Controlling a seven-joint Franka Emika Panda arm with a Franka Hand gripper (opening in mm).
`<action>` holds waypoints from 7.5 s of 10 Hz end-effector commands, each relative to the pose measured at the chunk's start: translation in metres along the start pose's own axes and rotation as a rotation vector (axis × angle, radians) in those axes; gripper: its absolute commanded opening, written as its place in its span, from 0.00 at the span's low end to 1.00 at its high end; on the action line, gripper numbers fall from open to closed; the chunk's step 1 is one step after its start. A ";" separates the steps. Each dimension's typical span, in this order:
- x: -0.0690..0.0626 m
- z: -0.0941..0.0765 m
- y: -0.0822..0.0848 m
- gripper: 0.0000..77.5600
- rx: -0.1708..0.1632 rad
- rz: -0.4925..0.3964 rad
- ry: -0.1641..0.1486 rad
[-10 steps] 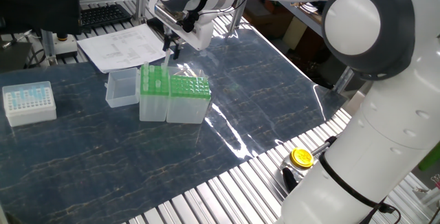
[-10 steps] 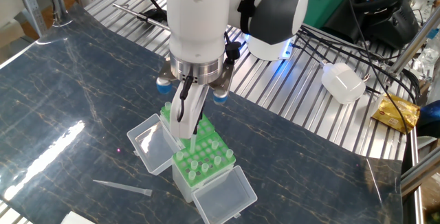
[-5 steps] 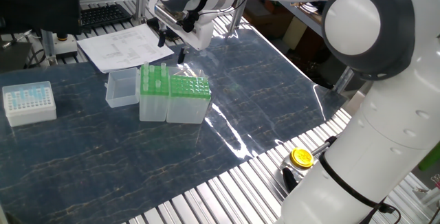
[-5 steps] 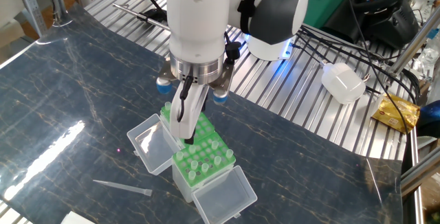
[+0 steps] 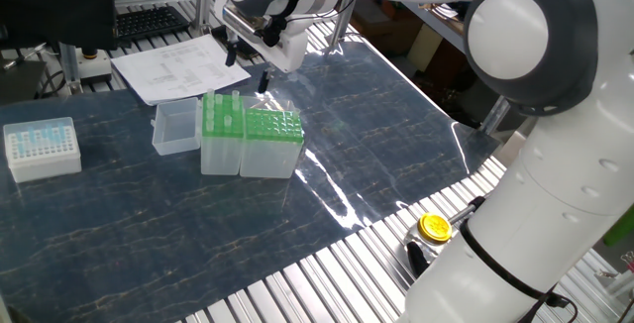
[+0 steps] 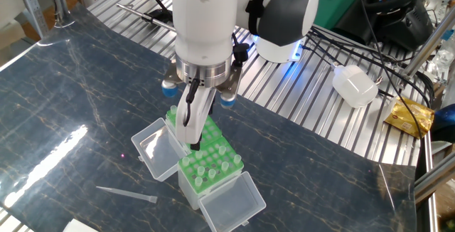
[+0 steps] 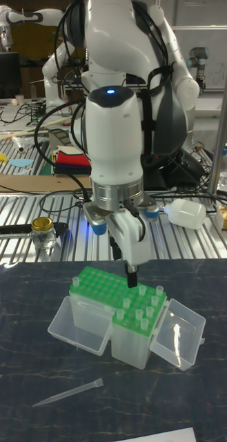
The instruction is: Transfer all large pipette tips from one holder to another
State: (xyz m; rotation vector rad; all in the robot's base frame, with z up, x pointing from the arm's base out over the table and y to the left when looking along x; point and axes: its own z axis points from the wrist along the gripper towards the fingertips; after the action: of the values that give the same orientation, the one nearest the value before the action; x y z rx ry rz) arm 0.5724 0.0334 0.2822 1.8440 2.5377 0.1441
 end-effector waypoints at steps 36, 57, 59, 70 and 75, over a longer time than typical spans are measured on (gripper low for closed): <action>-0.089 0.064 -0.096 1.00 0.071 -0.886 -0.026; -0.091 0.073 -0.097 0.01 0.044 -0.897 -0.033; -0.091 0.073 -0.097 0.01 0.044 -0.897 -0.033; -0.081 0.056 -0.100 0.01 0.032 -0.840 -0.019; -0.073 0.029 -0.094 0.01 0.039 -0.811 -0.027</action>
State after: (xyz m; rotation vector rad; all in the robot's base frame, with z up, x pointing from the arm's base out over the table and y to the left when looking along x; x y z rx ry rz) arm 0.5068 -0.0678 0.2308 0.6495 3.0377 0.0580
